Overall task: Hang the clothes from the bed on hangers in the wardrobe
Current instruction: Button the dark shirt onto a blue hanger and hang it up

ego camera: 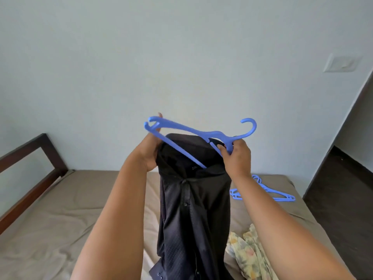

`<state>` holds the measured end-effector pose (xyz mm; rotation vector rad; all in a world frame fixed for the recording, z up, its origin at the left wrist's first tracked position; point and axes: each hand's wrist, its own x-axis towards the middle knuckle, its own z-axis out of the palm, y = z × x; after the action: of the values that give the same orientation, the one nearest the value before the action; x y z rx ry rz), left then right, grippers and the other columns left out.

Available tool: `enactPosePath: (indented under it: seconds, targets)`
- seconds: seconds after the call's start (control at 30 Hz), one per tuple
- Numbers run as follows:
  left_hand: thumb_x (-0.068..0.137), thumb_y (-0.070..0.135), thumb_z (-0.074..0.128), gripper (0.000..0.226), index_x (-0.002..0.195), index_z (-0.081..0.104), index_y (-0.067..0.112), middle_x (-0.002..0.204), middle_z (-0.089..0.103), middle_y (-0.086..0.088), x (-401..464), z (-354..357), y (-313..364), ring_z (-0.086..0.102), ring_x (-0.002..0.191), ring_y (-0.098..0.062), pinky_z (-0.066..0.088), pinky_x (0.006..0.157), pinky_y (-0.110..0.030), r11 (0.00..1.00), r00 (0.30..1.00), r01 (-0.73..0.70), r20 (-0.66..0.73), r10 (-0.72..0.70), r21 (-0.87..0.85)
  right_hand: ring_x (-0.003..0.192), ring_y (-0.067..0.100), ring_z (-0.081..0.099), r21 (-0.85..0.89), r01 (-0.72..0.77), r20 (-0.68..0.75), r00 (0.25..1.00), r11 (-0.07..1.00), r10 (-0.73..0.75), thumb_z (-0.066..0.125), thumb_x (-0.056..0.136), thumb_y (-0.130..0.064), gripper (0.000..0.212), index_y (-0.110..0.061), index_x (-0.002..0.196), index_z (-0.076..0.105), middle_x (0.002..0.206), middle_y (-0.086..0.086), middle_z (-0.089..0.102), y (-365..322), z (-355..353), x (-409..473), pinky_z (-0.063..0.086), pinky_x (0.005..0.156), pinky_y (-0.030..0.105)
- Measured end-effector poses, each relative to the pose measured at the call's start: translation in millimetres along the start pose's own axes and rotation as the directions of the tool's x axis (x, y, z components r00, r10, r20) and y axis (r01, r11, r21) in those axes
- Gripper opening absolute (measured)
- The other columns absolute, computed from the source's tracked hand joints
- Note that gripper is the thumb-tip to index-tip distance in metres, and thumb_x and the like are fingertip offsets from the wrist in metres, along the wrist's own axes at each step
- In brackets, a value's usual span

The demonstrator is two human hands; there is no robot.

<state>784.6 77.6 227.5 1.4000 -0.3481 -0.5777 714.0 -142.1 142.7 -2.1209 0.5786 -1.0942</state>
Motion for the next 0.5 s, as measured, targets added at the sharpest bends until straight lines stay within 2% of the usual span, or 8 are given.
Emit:
enactPosePath:
  seconds: [0.07, 0.13, 0.2, 0.27, 0.33, 0.4, 0.47, 0.5]
  targets:
    - [0.063, 0.08, 0.051, 0.112, 0.147, 0.035, 0.009, 0.122, 0.058, -0.03, -0.9, -12.0, -2.7, 0.068, 0.092, -0.024, 0.057, 0.073, -0.036, 0.987, 0.996, 0.038, 0.086, -0.025, -0.155, 0.07, 0.015, 0.045, -0.124, 0.025, 0.044, 0.999, 0.992, -0.02, 0.059, 0.094, -0.031, 0.025, -0.01, 0.089, 0.049, 0.083, -0.003, 0.047, 1.5, 2.5, -2.7, 0.033, 0.064, 0.025]
    - [0.042, 0.091, 0.059, 0.137, 0.144, 0.039, 0.002, 0.13, 0.05, -0.031, 1.3, -27.5, -5.1, 0.059, 0.114, -0.037, 0.048, 0.098, -0.047, 0.988, 0.966, 0.094, 0.251, -0.061, -0.123, 0.074, 0.014, 0.046, -0.224, 0.039, 0.077, 0.997, 0.974, -0.022, 0.056, 0.096, -0.033, 0.025, -0.009, 0.095, 0.052, 0.087, -0.004, 0.046, 6.4, 6.0, -6.1, 0.034, 0.064, 0.027]
    - [0.035, 0.095, 0.055, 0.144, 0.141, 0.043, -0.002, 0.14, 0.038, -0.036, 3.0, -40.9, -8.3, 0.043, 0.132, -0.042, 0.03, 0.114, -0.051, 0.998, 0.91, 0.04, 0.414, -0.016, -0.049, 0.075, 0.015, 0.047, -0.293, 0.001, 0.096, 0.995, 0.956, 0.029, 0.055, 0.096, -0.035, 0.028, -0.007, 0.099, 0.053, 0.088, -0.003, 0.047, 11.8, 9.1, -8.2, 0.036, 0.063, 0.028]
    - [0.044, 0.089, 0.064, 0.131, 0.14, 0.045, 0.001, 0.133, 0.048, -0.026, 6.3, -47.8, -12.2, 0.042, 0.133, -0.041, 0.036, 0.111, -0.045, 0.994, 0.898, -0.091, 0.437, 0.052, 0.068, 0.074, 0.016, 0.049, -0.32, -0.061, 0.105, 0.99, 0.945, 0.099, 0.056, 0.095, -0.037, 0.03, -0.007, 0.1, 0.053, 0.089, -0.001, 0.051, 14.1, 11.9, -8.9, 0.037, 0.062, 0.029]
    - [0.06, 0.062, 0.08, 0.103, 0.138, 0.047, 0.002, 0.134, 0.055, -0.02, 5.6, -43.6, -14.6, 0.049, 0.129, -0.036, 0.042, 0.106, -0.041, 0.969, 0.877, -0.188, 0.471, 0.093, 0.16, 0.077, 0.02, 0.053, -0.324, -0.125, 0.132, 0.976, 0.938, 0.176, 0.059, 0.094, -0.035, 0.03, -0.007, 0.1, 0.053, 0.093, 0.003, 0.055, 14.9, 14.5, -7.9, 0.039, 0.063, 0.03]
    - [0.066, 0.033, 0.08, 0.079, 0.134, 0.052, 0.003, 0.132, 0.059, -0.017, 8.0, -40.2, -15.9, 0.054, 0.125, -0.032, 0.041, 0.108, -0.043, 0.951, 0.882, -0.219, 0.462, 0.097, 0.218, 0.084, 0.021, 0.057, -0.279, -0.206, 0.187, 0.946, 0.938, 0.263, 0.064, 0.091, -0.03, 0.027, -0.008, 0.101, 0.053, 0.097, 0.004, 0.058, 16.0, 15.9, -5.5, 0.04, 0.068, 0.03]
    - [0.066, 0.024, 0.076, 0.068, 0.129, 0.057, 0.005, 0.127, 0.063, -0.014, 8.9, -42.4, -15.4, 0.058, 0.121, -0.03, 0.045, 0.105, -0.04, 0.941, 0.904, -0.236, 0.409, 0.122, 0.241, 0.089, 0.019, 0.057, -0.092, -0.356, 0.299, 0.881, 0.93, 0.367, 0.071, 0.086, -0.024, 0.034, -0.009, 0.109, 0.051, 0.101, 0.002, 0.06, 17.6, 14.2, 1.6, 0.04, 0.073, 0.028]
    - [0.066, 0.024, 0.077, 0.067, 0.127, 0.058, 0.005, 0.125, 0.064, -0.014, 8.8, -45.0, -14.3, 0.059, 0.119, -0.03, 0.047, 0.103, -0.037, 0.943, 0.915, -0.235, 0.382, 0.133, 0.236, 0.094, 0.019, 0.058, 0.101, -0.472, 0.402, 0.825, 0.876, 0.398, 0.074, 0.084, -0.019, 0.042, -0.009, 0.116, 0.05, 0.105, 0.003, 0.061, 16.8, 11.1, 4.8, 0.041, 0.075, 0.027]
